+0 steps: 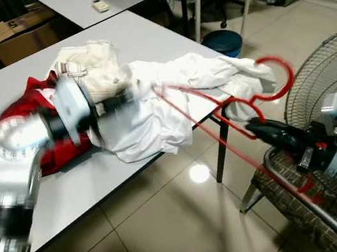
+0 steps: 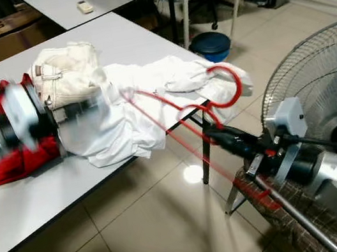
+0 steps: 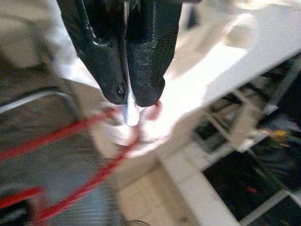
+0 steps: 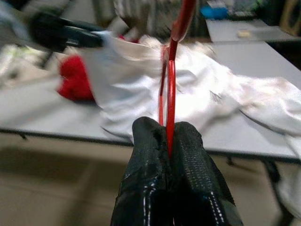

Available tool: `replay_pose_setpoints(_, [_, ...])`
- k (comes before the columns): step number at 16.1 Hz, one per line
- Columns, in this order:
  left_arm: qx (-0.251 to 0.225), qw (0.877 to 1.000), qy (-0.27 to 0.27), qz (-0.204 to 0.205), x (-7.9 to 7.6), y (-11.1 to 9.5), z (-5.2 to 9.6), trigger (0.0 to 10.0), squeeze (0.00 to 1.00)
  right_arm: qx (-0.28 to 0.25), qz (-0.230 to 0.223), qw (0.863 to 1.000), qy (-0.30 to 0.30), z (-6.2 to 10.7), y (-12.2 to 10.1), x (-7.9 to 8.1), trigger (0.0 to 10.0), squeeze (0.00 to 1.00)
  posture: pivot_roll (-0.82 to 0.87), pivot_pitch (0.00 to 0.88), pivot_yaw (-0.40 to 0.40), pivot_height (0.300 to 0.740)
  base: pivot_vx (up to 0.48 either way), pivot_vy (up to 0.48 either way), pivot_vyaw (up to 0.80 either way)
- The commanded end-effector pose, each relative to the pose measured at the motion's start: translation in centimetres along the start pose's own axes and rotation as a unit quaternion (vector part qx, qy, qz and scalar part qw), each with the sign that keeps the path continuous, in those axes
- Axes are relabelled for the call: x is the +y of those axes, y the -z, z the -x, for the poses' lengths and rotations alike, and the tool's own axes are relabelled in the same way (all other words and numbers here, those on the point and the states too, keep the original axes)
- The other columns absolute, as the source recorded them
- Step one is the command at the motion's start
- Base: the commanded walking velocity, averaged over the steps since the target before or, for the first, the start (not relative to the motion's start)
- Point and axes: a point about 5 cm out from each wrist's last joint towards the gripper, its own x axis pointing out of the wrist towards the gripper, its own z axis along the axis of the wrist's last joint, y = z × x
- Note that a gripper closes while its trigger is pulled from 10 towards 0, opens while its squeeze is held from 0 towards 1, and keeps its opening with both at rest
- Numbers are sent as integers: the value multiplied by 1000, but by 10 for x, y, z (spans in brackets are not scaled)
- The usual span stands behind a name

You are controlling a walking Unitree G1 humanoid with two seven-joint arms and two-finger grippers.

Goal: Hang hanger

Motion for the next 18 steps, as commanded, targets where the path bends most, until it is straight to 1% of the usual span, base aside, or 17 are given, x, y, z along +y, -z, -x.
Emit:
replay_pose_setpoints(1, [-1,1000,14,0,-4,-7,0,0,0,-2,13,1000,-9,-3,-5,-3,10000,0,-156,35,41,740,0,0,0])
replay_pose_setpoints(5, [15,1000,21,2,-19,-8,1,0,0,5,8,999,-41,-2,-9,-7,10000,0,-145,42,16,740,0,0,0])
replay_pose_setpoints(6, [25,999,32,0,-25,-8,1,0,0,2,2,999,-53,-1,-12,-9,10000,0,-142,46,11,740,0,0,0])
replay_pose_setpoints(8, [29,999,43,4,-32,-10,-1,0,0,-7,-12,998,-56,1,-16,-14,10000,0,-142,46,11,740,0,0,0])
replay_pose_setpoints(9, [26,998,49,6,-37,-12,-5,0,0,-7,-35,997,-72,2,-16,-16,10000,0,-146,52,10,740,0,0,0])
replay_pose_setpoints(10, [19,998,62,6,-45,-13,-13,0,0,12,-60,993,-98,1,-9,-18,10000,0,-153,58,8,740,0,0,0])
replay_pose_setpoints(12, [16,997,79,5,-55,-14,-21,0,0,22,-84,990,-113,-5,-1,-22,10000,0,-153,58,8,740,0,0,0])
replay_pose_setpoints(13, [20,996,87,3,-61,-14,-25,0,0,31,-93,989,-113,-9,3,-25,10000,0,-152,61,0,740,0,0,0])
replay_pose_setpoints(15, [25,995,93,1,-66,-12,-28,0,0,38,-110,986,-119,-11,5,-29,10000,0,-150,62,-16,740,0,0,0])
replay_pose_setpoints(18, [49,994,101,4,-79,-4,-26,0,0,52,-125,986,-100,-15,3,-43,10000,0,-152,66,-37,740,0,0,0])
